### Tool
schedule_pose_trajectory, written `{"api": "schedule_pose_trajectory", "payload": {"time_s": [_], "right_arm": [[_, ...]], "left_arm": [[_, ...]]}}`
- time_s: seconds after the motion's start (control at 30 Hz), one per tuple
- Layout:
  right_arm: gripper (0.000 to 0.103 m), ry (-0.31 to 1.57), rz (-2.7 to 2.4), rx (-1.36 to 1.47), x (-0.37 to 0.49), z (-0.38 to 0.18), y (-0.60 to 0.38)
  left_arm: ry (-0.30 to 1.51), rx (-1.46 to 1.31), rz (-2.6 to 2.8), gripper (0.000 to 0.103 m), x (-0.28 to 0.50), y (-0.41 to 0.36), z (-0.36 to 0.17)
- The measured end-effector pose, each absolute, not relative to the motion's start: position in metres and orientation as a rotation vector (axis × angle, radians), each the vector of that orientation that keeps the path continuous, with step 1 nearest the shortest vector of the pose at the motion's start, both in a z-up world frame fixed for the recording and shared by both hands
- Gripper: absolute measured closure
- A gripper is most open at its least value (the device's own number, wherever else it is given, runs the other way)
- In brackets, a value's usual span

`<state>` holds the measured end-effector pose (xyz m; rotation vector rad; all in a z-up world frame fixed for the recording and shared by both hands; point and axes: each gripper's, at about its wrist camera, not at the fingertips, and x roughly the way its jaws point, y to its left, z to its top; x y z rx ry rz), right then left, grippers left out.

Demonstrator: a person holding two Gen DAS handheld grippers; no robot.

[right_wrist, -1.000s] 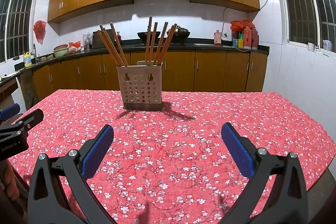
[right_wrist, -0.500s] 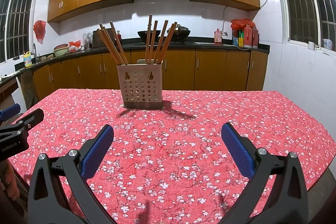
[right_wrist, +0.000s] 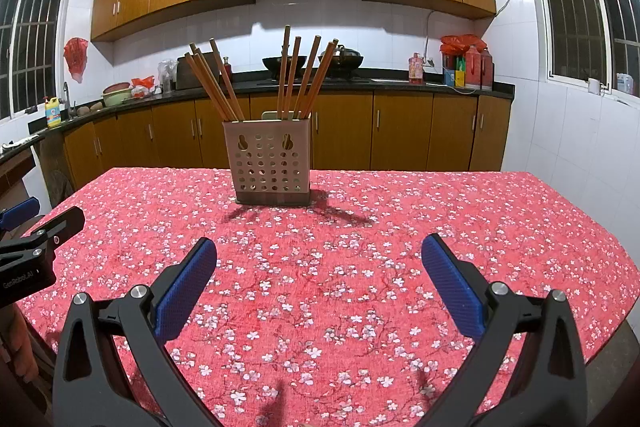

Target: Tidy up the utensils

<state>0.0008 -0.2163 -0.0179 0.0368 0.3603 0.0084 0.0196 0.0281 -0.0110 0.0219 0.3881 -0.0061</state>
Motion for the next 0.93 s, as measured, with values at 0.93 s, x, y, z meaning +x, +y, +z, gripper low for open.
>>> {"api": "schedule_pose_trajectory", "payload": {"time_s": [0.93], "right_arm": [[0.002, 0.364, 0.010, 0.041, -0.0005, -0.0204, -0.2163]], "left_arm": [[0.407, 0.016, -0.002, 0.004, 0.0206, 0.0296, -0.0111]]}}
